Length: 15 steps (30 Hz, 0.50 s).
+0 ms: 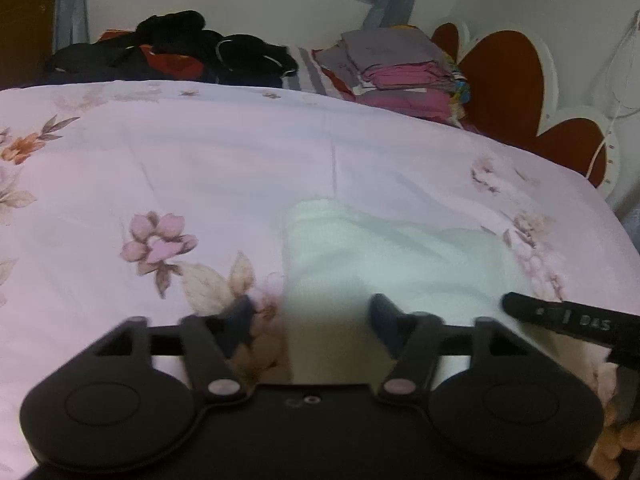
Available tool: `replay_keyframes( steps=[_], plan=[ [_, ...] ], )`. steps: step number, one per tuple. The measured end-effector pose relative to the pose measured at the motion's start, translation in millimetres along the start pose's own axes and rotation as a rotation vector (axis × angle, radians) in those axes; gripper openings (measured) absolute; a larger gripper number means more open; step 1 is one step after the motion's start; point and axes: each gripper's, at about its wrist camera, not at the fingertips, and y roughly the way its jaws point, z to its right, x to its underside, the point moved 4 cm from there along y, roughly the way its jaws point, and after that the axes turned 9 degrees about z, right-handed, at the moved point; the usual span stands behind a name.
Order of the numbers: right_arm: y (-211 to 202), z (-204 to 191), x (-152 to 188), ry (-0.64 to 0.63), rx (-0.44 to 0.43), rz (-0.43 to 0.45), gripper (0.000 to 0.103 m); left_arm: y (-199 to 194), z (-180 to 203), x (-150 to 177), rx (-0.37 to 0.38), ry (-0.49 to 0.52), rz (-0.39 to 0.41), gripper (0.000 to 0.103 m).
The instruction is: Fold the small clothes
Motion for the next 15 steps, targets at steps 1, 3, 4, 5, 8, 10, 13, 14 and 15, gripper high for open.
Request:
replay_keyframes(
  steps=[1, 3, 4, 5, 8, 10, 13, 14, 15],
  plan=[
    [-5, -2, 0, -0.003, 0.005, 0.010, 0.018, -2, -2, 1, 0.008, -0.016, -0.005, 0.068],
    [-16, -6, 0, 0.006, -0.011, 0.027, 0.019, -6, -2, 1, 0.008, -0.013, -0.002, 0.068],
    [-20, -7, 1, 0.007, -0.015, 0.029, 0.019, -8, -1, 1, 0.010, -0.005, 0.000, 0.068],
    [-25, -8, 2, 0.006, -0.016, 0.031, 0.019, -10, 0, 1, 0.015, 0.001, 0.000, 0.068],
    [-35, -11, 4, 0.003, -0.020, 0.031, 0.023, -16, 6, 3, 0.025, 0.020, -0.005, 0.069],
    [-42, -12, 6, 0.002, -0.015, 0.036, 0.027, -20, 9, 5, 0.025, 0.033, -0.006, 0.069],
    [-51, -14, 8, 0.000, -0.018, 0.039, 0.030, -29, 14, 9, 0.037, 0.050, -0.005, 0.070],
    [-54, -15, 10, -0.008, -0.015, 0.039, 0.031, -32, 15, 11, 0.040, 0.056, -0.005, 0.070],
    [-57, -16, 12, -0.014, -0.014, 0.038, 0.031, -35, 15, 13, 0.043, 0.060, -0.006, 0.070]
  ],
)
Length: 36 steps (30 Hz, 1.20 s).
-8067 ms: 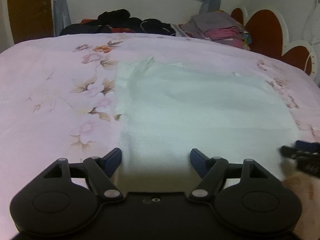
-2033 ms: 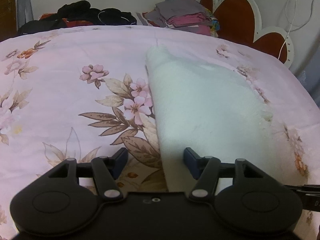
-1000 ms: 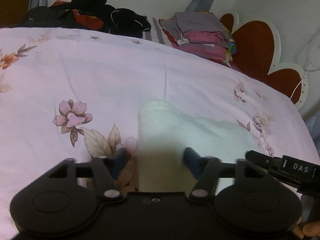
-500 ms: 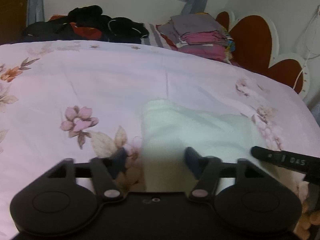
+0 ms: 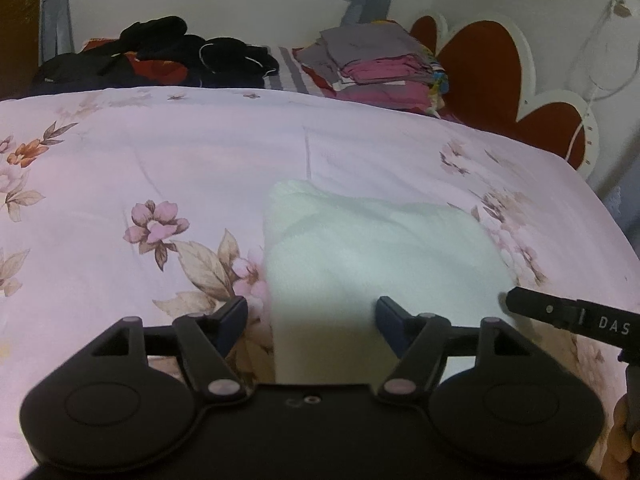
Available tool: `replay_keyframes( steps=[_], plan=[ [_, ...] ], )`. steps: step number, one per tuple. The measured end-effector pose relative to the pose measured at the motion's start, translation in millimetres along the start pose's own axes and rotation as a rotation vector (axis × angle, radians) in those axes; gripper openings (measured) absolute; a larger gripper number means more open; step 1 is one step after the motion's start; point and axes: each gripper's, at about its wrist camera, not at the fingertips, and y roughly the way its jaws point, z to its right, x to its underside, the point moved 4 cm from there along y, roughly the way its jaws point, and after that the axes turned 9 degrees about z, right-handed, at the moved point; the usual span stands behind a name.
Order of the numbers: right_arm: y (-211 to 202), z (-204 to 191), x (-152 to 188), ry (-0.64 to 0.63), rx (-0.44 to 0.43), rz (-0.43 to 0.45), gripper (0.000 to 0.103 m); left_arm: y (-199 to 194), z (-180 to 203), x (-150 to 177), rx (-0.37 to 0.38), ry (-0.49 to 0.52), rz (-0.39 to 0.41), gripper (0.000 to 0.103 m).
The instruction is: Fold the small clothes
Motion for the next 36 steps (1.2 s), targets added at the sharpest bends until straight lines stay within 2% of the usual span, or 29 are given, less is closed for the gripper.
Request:
replay_keyframes(
  steps=[8, 12, 14, 19, 21, 25, 30, 36],
  plan=[
    [-7, 0, 20, -0.002, 0.012, -0.039, 0.031, -4, 0, 24, 0.026, -0.007, -0.041, 0.069],
    [0, 6, 30, 0.001, 0.033, -0.062, 0.031, -6, -3, 33, 0.046, -0.014, -0.041, 0.060],
    [0, 8, 34, -0.005, 0.045, -0.059, 0.031, -8, -1, 38, 0.051, 0.008, -0.038, 0.060],
    [-2, 22, 37, 0.120, 0.038, -0.077, 0.031, -15, 1, 44, 0.045, 0.025, -0.053, 0.059],
    [-11, 14, 39, 0.098, 0.011, -0.093, 0.031, -23, 3, 48, 0.052, 0.040, -0.057, 0.058],
    [-36, 7, 53, 0.089, -0.018, -0.095, 0.031, -37, 1, 64, 0.087, -0.020, -0.103, 0.060],
    [-55, 5, 82, 0.034, 0.018, -0.142, 0.031, -52, 2, 83, 0.102, 0.026, -0.112, 0.060],
    [-71, 5, 100, -0.003, 0.052, -0.142, 0.031, -62, 1, 93, 0.102, 0.077, -0.098, 0.059]
  ],
)
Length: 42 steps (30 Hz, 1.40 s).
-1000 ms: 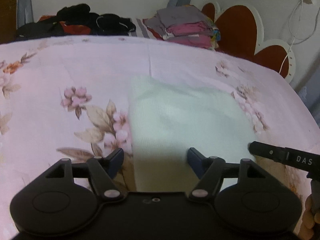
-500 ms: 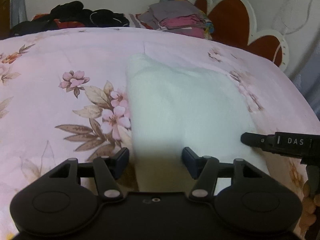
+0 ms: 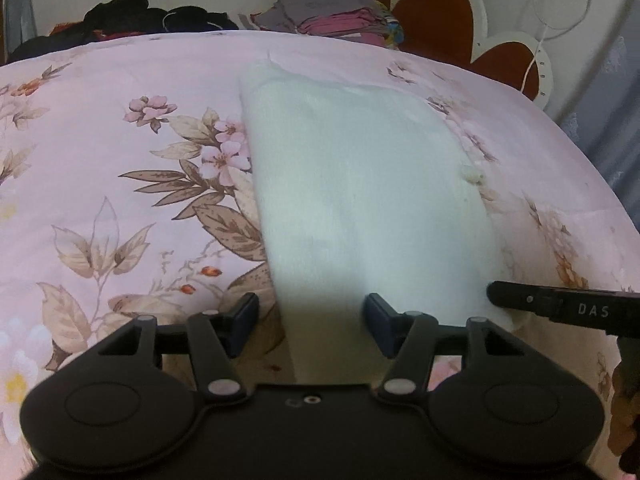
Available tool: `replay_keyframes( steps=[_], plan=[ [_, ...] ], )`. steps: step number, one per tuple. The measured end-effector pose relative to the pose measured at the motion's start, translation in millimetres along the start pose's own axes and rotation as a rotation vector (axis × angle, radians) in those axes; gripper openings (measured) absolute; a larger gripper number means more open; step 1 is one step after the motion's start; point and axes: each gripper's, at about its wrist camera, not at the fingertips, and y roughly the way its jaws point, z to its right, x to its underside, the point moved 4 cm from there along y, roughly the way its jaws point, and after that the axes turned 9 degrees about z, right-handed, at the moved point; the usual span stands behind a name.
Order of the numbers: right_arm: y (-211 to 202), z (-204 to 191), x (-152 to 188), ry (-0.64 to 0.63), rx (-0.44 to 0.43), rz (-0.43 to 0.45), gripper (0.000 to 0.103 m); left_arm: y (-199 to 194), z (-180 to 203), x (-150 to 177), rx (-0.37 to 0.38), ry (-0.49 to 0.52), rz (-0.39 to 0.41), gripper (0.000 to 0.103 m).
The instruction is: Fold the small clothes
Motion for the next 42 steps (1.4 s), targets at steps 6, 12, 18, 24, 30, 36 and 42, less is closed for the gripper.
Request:
replay_keyframes(
  steps=[6, 12, 18, 24, 30, 36, 42],
  plan=[
    [-6, 4, 4, 0.009, 0.001, -0.010, 0.031, -1, -1, -1, 0.004, -0.009, -0.008, 0.059],
    [-9, 8, -12, 0.048, -0.057, -0.007, 0.031, -3, -1, -14, -0.027, -0.033, 0.013, 0.069],
    [9, 12, -56, 0.102, -0.088, 0.078, 0.073, 9, -5, -46, -0.037, -0.096, 0.057, 0.085],
    [53, 14, -82, 0.127, -0.127, 0.065, 0.073, 40, -18, -70, -0.029, -0.193, 0.056, 0.086],
    [88, 22, -87, 0.147, -0.193, 0.046, 0.073, 68, -30, -71, 0.018, -0.271, 0.028, 0.084],
    [99, 23, -86, 0.222, -0.279, 0.017, 0.046, 70, -23, -73, 0.063, -0.264, 0.016, 0.056],
    [92, 19, -92, 0.243, -0.302, 0.012, 0.032, 58, -21, -80, 0.065, -0.251, 0.040, 0.034]
  ],
)
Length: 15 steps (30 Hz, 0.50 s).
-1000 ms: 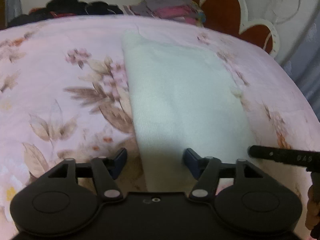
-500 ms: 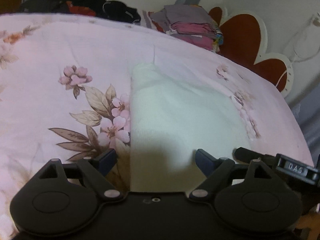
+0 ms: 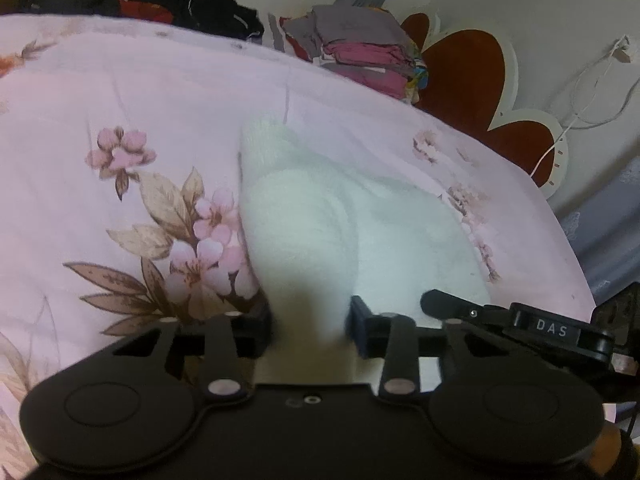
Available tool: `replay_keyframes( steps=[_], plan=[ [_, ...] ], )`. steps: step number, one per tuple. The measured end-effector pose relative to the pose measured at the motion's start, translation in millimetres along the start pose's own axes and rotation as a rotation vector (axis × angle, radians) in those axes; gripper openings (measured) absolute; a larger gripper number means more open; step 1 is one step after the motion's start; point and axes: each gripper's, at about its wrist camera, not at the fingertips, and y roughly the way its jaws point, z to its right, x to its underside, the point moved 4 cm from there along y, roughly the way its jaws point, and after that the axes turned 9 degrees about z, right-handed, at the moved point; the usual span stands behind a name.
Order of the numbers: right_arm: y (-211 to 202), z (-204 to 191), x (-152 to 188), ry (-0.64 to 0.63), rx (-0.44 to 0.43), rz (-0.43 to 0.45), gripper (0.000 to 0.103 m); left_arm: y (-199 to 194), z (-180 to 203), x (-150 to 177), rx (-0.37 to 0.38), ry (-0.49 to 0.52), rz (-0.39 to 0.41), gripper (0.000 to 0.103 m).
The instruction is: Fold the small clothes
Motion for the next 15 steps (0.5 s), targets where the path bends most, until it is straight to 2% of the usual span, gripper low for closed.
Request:
replay_keyframes(
  steps=[4, 9, 15],
  plan=[
    [-11, -18, -4, 0.007, -0.036, 0.026, 0.031, -15, -1, -10, 0.034, -0.009, 0.014, 0.031],
    [-17, -61, 1, -0.011, -0.074, 0.039, 0.031, -46, -5, -22, 0.063, 0.006, 0.062, 0.031],
    [-11, -136, 26, -0.047, -0.109, 0.062, 0.031, -105, -48, -42, 0.077, 0.007, 0.116, 0.031]
  ],
)
